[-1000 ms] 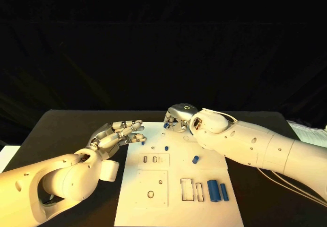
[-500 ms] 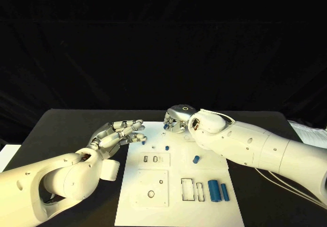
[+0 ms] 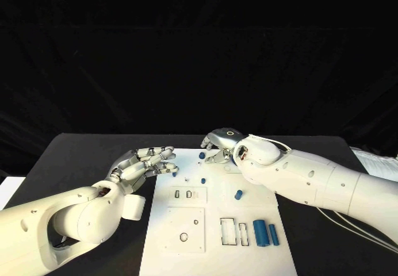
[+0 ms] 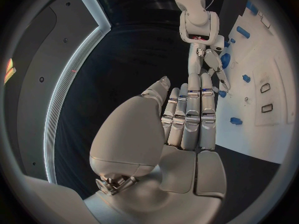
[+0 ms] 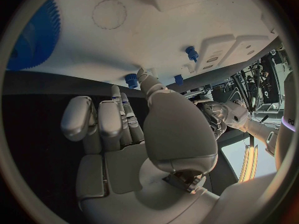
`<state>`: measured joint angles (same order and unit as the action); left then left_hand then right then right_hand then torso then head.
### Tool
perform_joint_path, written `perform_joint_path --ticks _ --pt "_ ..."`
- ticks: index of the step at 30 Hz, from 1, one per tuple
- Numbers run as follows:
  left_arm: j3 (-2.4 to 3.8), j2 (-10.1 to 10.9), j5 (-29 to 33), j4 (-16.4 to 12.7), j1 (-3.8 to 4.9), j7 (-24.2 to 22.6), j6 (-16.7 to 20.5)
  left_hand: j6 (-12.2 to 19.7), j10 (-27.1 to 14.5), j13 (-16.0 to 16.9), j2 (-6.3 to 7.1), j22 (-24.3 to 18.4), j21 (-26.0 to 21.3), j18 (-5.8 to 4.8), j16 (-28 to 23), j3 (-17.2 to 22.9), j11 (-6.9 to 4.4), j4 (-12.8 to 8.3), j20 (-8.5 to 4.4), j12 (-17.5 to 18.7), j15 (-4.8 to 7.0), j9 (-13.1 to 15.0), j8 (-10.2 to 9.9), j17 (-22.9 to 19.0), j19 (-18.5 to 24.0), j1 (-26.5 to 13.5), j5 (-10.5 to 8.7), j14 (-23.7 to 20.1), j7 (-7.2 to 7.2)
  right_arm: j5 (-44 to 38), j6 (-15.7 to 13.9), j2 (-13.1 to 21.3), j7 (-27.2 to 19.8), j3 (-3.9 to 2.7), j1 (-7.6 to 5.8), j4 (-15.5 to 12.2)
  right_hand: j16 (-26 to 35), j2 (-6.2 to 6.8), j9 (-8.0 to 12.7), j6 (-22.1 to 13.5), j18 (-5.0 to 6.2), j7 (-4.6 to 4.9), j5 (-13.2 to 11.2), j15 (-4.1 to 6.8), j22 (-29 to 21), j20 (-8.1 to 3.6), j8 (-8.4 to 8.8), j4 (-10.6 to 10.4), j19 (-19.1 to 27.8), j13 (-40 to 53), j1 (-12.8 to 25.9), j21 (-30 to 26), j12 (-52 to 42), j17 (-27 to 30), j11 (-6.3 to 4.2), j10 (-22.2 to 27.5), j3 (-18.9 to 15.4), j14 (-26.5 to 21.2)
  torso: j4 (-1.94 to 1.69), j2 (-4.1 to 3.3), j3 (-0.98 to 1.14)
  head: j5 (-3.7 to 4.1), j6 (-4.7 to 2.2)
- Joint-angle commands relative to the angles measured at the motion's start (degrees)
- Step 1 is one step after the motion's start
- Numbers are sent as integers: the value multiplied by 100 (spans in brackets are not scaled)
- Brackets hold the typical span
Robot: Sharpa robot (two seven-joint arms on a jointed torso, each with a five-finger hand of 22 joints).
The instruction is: Assemble the parts on the task board
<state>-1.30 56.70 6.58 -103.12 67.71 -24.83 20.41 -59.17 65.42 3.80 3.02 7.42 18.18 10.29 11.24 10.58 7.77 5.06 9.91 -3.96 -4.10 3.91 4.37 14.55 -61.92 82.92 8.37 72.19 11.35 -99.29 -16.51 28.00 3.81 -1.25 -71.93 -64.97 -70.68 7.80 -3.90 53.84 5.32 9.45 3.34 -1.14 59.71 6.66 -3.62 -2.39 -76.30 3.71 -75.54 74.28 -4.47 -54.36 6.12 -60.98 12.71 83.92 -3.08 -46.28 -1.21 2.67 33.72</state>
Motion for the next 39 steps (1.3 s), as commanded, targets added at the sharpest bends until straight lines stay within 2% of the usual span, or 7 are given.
perform_joint_path --ticks 1,8,12,14,17,23,39 --pt "5 19 23 -7 9 -16 -71 23 -31 -8 -9 -8 -12 5 -20 39 11 -1 -4 35 10 -6 -20 5 38 31 -16 -45 32 81 -268 221 52 -10 0 -240 19 -35 -6 80 54 2 62 -3 22 -5 -28 -6 -49 9 -87 -24 -58 13 -14 -111 -64 84 30 4 6 3 -24" --pt "5 79 59 -20 16 -5 -61 25 -34 -8 -6 -8 -12 4 -23 41 13 -3 -4 35 9 -6 -22 7 40 30 -16 -47 34 846 -168 1247 251 -61 -110 -1162 -610 -101 -32 422 -163 -82 157 174 1167 -122 -98 -81 -589 240 -185 610 -569 -1040 -231 -1295 -68 282 96 33 5 7 -43" --pt "4 86 82 -18 18 0 -54 26 -37 -8 -3 -8 -12 4 -28 46 13 -8 -3 35 8 -6 -25 10 43 31 -16 -49 35 1249 93 1679 500 -69 -170 -1504 -920 95 -23 475 -251 -254 218 367 1631 -286 -93 -132 -799 723 -149 880 -1238 -1542 -445 -2263 -217 349 144 54 5 -3 -60" --pt "4 80 87 -16 19 2 -57 26 -38 -7 0 -9 -12 4 -32 52 13 -15 -4 34 8 -5 -25 12 45 36 -15 -51 35 1364 230 1815 630 -71 -184 -1590 -1246 118 -14 460 -313 -311 351 442 1939 -380 -77 -255 -924 2999 -180 1057 -3424 -2088 -516 -2368 -354 405 159 59 11 -10 -68" --pt "4 67 92 -9 19 4 -61 26 -38 -7 0 -9 -12 4 -32 52 13 -15 -4 34 8 -5 -25 12 45 36 -15 -51 35 1456 442 1930 816 -73 -195 -1614 -1563 178 -12 356 -376 -288 387 300 2299 -346 -61 -548 -1057 5443 -130 1240 -5610 -2707 -436 -2256 -575 467 169 62 23 -20 -71" --pt "3 47 95 8 19 8 -76 26 -38 -7 0 -9 -12 4 -32 52 13 -15 -4 34 8 -5 -25 12 45 36 -15 -51 35 1460 678 1940 1012 -74 -196 -1481 -1735 228 -7 222 -418 -165 494 247 2497 -210 -63 -1014 -1126 7274 -204 1338 -7214 -3084 -333 -2357 -897 515 168 61 26 -18 -72" --pt "3 19 96 44 18 7 -88 24 -38 -7 1 -9 -11 3 -36 59 14 -20 -4 33 7 -4 -25 16 47 37 -15 -52 35 1395 870 1584 935 -71 -64 -1084 -1814 183 -18 239 -441 -120 538 209 2618 -164 -126 -1241 -1174 8238 -368 1395 -8125 -3273 -284 -2685 -961 549 161 55 23 -48 -26"
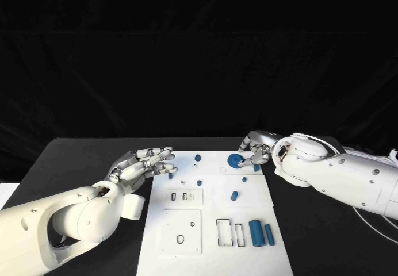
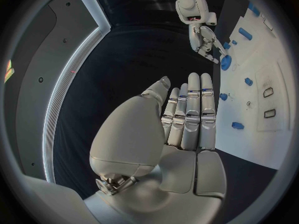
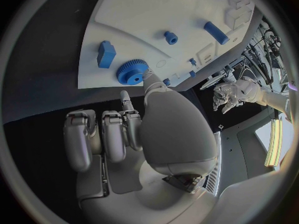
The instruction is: Assemble the parts on the task board
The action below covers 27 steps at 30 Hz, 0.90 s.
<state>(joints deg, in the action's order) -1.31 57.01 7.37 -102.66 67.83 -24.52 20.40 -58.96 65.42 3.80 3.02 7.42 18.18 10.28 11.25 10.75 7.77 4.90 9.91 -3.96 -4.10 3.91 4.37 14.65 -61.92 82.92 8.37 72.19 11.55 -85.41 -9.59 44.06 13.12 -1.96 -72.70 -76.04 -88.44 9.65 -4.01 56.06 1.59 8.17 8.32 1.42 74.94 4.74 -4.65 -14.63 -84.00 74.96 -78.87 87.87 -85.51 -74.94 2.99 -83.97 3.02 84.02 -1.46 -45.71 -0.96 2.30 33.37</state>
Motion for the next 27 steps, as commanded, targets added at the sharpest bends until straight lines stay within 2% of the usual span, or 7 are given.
perform_joint_path --ticks 1,7,20,27 --pt "4 -13 17 -2 7 -24 -87 3 -38 -7 1 -9 -11 4 -37 42 14 -3 -3 33 7 -5 -26 5 47 37 -15 -51 14 13 173 -32 -9 0 20 31 -43 -12 -8 22 -70 7 43 -47 1104 29 -27 -13 -408 1133 -42 39 -40 -1226 29 -395 12 541 0 -3 -2 -13 9" --pt "4 -16 17 5 7 -22 -90 3 -38 -7 1 -9 -11 4 -37 42 14 -3 -3 33 7 -5 -26 5 47 37 -15 -51 14 24 120 -79 -68 0 37 53 -61 -54 -11 51 -78 2 51 -46 1141 29 -48 3 -425 1200 -62 55 -109 -1269 27 -427 23 549 10 3 -4 -16 19" --pt "4 -18 17 15 7 -10 -100 3 -38 -7 1 -9 -11 4 -37 42 14 -3 -3 33 7 -5 -26 5 47 37 -15 -51 14 -12 52 -149 -114 0 43 122 -82 -191 -17 126 -89 -9 96 -41 1195 26 -92 47 -450 1287 -75 80 -199 -1320 19 -472 61 560 2 -2 -1 -27 22" --pt "4 -22 17 18 7 -3 -114 3 -38 -7 1 -9 -11 4 -37 42 14 -3 -3 33 7 -5 -26 5 47 37 -15 -51 14 -78 48 -216 -130 2 51 177 -90 -209 -17 135 -92 -11 112 -40 1210 25 -97 57 -457 1299 -77 87 -211 -1340 18 -478 67 564 -1 -2 -2 -27 44"
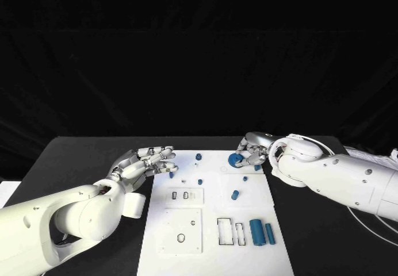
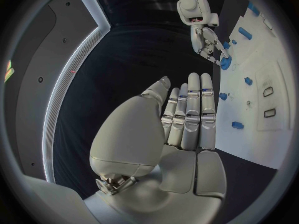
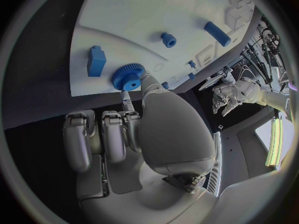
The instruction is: Assemble the parts on the task board
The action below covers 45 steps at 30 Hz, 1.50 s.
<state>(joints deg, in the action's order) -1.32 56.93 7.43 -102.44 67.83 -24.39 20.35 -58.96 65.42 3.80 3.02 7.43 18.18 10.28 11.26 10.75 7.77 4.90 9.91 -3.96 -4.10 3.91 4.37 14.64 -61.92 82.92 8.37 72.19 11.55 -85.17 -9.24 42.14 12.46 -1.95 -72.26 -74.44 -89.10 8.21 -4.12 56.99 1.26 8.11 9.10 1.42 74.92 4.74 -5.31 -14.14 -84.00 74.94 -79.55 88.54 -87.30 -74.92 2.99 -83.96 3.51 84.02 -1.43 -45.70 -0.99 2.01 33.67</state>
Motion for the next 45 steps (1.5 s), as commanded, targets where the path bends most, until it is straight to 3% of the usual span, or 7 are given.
perform_joint_path --ticks 1,17,21,28,36,40,45 --pt "5 -14 11 -4 7 -15 -113 3 -38 -7 1 -9 -11 4 -38 42 14 -3 -3 33 7 -4 -26 7 47 37 -15 -52 14 -117 17 -38 -62 2 9 32 -24 -65 -6 43 -59 -5 34 -40 1212 25 -32 8 -457 1301 -9 19 -32 -1342 17 -479 17 564 -5 -3 1 2 15" --pt "5 -16 11 8 7 3 -137 0 -38 -6 5 -9 -10 3 -48 57 15 -11 -3 30 6 -3 -27 15 53 34 -16 -52 15 -366 115 -95 -93 6 67 99 -59 -180 -21 185 -79 -29 55 -24 1301 13 -93 159 -499 1348 -105 58 -79 -1431 -3 -504 87 582 0 0 2 -13 48" --pt "5 -13 11 10 7 9 -140 0 -38 -6 5 -9 -10 3 -48 57 15 -11 -3 30 6 -3 -27 15 53 34 -16 -52 15 -443 113 -77 -110 6 79 84 -79 -286 -23 256 -88 -43 -65 -6 1343 -1 -108 325 -520 1364 -285 76 -95 -1481 -19 -513 239 592 1 -1 2 -14 54" --pt "5 -10 11 13 7 12 -142 0 -38 -6 5 -9 -10 3 -48 57 15 -11 -3 30 6 -3 -27 15 53 34 -16 -52 15 -580 51 -57 -169 6 97 60 -90 -498 -28 425 -105 -80 -16 30 1417 -31 -136 723 -555 1373 -726 107 -98 -1508 -56 -515 693 598 0 -1 3 5 53" --pt "5 -11 11 11 7 16 -145 -1 -38 -6 6 -9 -9 3 -52 62 15 -14 -2 29 5 -3 -28 18 55 32 -17 -53 16 -637 -270 -76 -277 6 112 -35 -90 -510 -56 661 -119 -160 -97 80 1477 -79 -180 811 -585 1405 -429 133 -133 -1508 -122 -536 903 598 -2 -2 2 8 51" --pt "5 -15 11 13 7 22 -147 -1 -41 -6 1 -9 -8 4 -58 77 15 -22 -3 30 6 -2 -29 22 58 39 -14 -55 15 -637 -562 -87 -297 5 114 -178 -90 -477 -50 672 -118 -174 201 89 1476 -91 -151 791 -584 1405 -234 132 -129 -1508 -138 -536 956 598 -11 3 0 9 36" --pt "4 -18 11 15 7 26 -154 0 -46 -7 -9 -7 -4 4 -70 110 15 -41 -6 31 8 -2 -32 30 63 55 -10 -57 15 -952 -999 -128 -230 2 110 -439 -90 -451 -46 670 -116 -176 329 94 1466 -96 -128 823 -579 1407 -171 128 -128 -1508 -140 -536 1023 598 -15 1 -3 -7 27"
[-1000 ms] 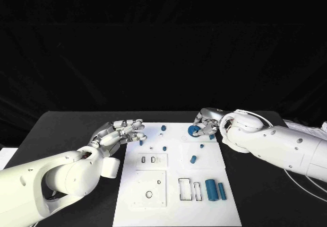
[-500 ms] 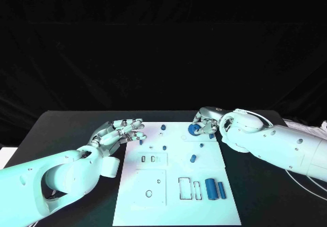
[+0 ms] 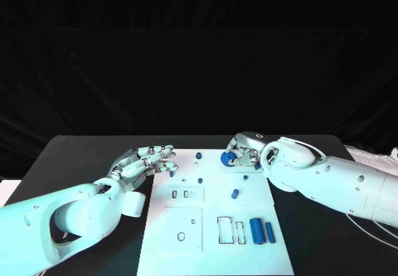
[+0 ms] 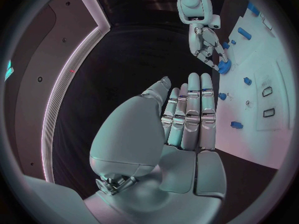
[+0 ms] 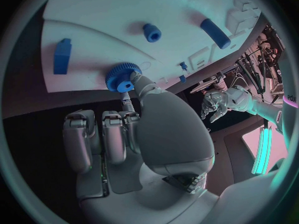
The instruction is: Assemble the parts on the task board
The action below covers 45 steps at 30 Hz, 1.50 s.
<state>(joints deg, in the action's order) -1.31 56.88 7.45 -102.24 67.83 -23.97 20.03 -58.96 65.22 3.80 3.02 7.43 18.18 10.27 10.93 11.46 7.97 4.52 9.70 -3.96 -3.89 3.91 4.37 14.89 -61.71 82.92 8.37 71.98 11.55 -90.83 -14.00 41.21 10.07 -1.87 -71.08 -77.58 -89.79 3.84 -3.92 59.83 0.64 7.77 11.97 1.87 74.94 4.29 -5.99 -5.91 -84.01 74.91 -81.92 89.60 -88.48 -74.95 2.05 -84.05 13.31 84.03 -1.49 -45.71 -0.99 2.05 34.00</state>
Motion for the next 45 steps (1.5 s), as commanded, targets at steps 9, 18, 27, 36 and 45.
perform_joint_path --ticks 9,18,27,36,45 --pt "4 -26 9 -3 7 -5 -127 0 -26 -7 -9 -7 -4 5 -37 39 -5 -3 15 31 -13 -2 -32 5 42 55 -10 -36 15 -944 -796 -398 108 -2 -19 -330 -21 -19 -67 407 -53 -145 146 54 1460 -56 -50 57 -576 1411 85 20 -11 -1505 -50 -529 150 597 -7 -3 -5 -48 -4" --pt "4 -43 9 3 7 0 -135 0 -26 -7 -9 -7 -4 5 -37 39 -5 -3 15 31 -13 -2 -32 5 42 55 -10 -36 15 -1023 -633 -817 147 57 49 -110 -21 -5 -66 408 -50 -142 100 53 1448 -56 -38 62 -570 1402 138 15 4 -1505 -49 -523 178 597 -8 -5 1 -80 19" --pt "4 -58 9 17 7 -3 -135 2 -30 -7 -10 -6 -1 4 -45 54 -3 -9 15 31 -14 -2 -35 11 45 54 -11 -37 18 -1056 -429 -1106 164 95 152 213 -21 16 -61 396 -50 -137 42 49 1448 -54 -18 71 -570 1394 194 15 17 -1505 -45 -517 204 597 3 -3 4 -98 33" --pt "4 -67 9 23 7 0 -139 2 -30 -7 -10 -6 -1 4 -45 54 -3 -9 15 31 -14 -2 -35 11 45 54 -11 -37 18 -1058 -365 -1217 165 108 195 307 -21 50 -56 382 -49 -128 -49 43 1444 -49 9 81 -568 1390 271 13 27 -1505 -37 -514 224 597 8 -3 8 -107 34" --pt "4 -70 9 25 7 6 -139 2 -30 -7 -10 -6 -1 4 -45 54 -3 -9 15 31 -14 -2 -35 11 45 54 -11 -37 18 -1043 -432 -1238 169 109 198 376 -21 244 25 -166 -40 63 -595 -95 1402 58 256 -5 -546 1262 592 -6 235 -1505 132 -417 150 597 8 -2 6 -118 51"
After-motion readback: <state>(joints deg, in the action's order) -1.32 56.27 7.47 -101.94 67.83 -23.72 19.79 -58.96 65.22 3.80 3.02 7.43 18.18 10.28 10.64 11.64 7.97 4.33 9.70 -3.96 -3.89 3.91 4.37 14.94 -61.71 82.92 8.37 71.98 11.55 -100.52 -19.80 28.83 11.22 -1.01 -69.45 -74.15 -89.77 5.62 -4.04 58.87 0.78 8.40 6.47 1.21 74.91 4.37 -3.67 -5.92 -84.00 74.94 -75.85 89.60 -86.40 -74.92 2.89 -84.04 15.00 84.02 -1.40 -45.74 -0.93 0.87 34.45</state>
